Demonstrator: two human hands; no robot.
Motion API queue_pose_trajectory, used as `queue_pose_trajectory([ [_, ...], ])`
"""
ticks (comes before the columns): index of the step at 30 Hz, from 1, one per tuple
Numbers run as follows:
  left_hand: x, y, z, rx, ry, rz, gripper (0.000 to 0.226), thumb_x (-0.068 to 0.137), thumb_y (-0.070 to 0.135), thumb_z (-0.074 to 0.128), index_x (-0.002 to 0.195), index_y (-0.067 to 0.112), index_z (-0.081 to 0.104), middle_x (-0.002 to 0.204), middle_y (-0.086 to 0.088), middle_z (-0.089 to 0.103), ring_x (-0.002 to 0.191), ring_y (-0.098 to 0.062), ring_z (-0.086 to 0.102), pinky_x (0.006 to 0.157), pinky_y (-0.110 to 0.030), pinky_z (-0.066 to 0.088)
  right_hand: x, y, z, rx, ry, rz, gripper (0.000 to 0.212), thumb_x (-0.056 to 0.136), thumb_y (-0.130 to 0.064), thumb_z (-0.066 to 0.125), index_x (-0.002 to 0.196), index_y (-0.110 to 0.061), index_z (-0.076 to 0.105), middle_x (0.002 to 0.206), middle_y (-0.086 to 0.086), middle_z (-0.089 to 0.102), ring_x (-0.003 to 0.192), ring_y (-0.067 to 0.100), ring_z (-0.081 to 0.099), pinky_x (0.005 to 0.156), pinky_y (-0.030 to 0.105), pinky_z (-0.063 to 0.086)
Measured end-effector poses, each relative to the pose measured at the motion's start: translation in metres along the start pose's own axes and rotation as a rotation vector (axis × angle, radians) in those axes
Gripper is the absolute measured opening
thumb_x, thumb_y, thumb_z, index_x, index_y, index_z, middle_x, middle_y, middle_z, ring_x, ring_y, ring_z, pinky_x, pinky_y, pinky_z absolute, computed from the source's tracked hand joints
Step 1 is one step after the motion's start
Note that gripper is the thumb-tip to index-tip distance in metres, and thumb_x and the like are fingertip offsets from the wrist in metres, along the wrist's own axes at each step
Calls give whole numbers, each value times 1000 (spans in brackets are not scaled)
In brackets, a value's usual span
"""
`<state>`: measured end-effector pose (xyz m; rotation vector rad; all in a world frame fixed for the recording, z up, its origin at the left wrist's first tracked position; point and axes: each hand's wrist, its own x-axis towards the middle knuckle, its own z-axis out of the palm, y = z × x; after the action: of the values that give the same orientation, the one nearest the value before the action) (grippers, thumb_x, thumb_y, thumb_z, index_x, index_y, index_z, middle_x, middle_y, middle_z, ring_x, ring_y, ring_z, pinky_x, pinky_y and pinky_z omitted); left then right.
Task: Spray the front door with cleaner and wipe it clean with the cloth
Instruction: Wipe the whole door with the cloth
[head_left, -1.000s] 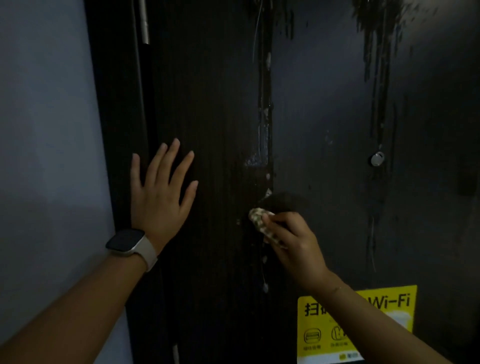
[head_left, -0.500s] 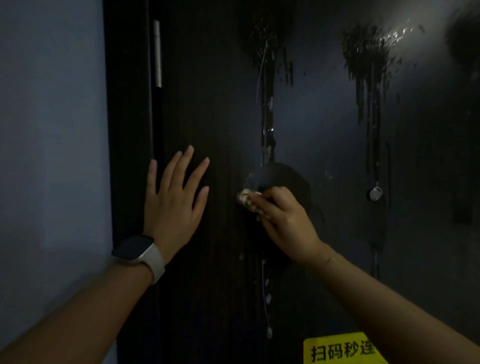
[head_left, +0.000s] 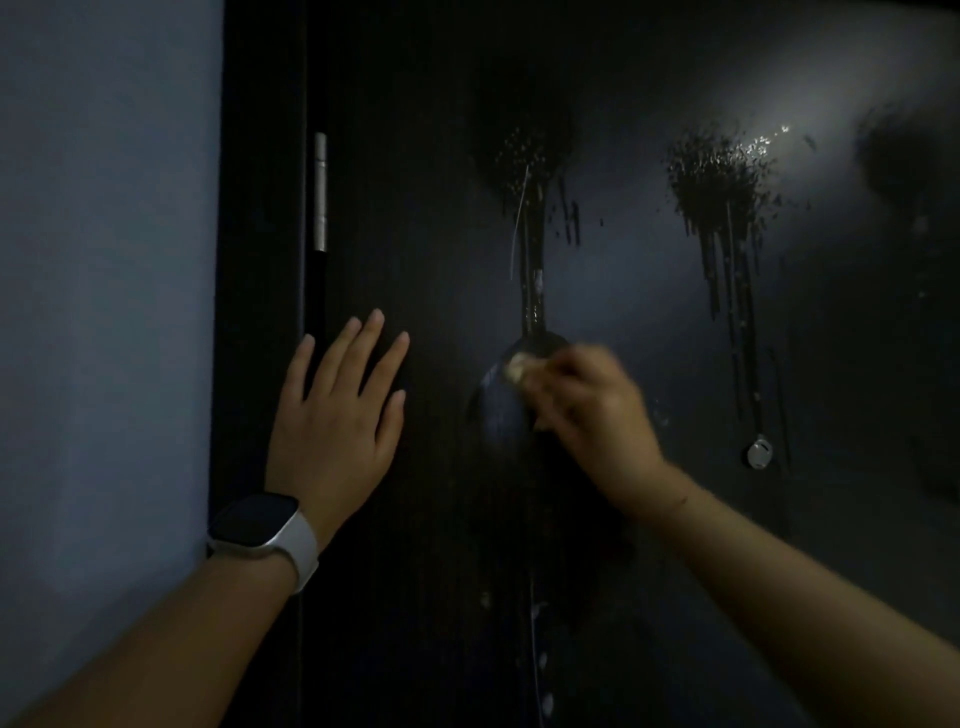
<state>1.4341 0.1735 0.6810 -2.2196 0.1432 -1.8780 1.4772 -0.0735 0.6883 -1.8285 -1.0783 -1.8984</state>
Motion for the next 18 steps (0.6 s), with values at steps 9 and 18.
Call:
queue_pose_trajectory([
  [9,-1,-1,2,-2,13,3,53,99,35,29,149,18,34,157,-9,28,145,-24,25,119,-47,13,62,-31,27,42,-30,-74,23,96,-25,53,99,-9,70,98,0,55,87,8,49,74,21,46],
  [18,-3,-1,5,-18,39,8,52,99,34,31,148,18,36,157,-9,29,145,-23,26,118,-45,14,109,20,15,-6,246,211,24,97,-25,57,97,-6,72,92,-3,45,86,11,45,75,18,43],
])
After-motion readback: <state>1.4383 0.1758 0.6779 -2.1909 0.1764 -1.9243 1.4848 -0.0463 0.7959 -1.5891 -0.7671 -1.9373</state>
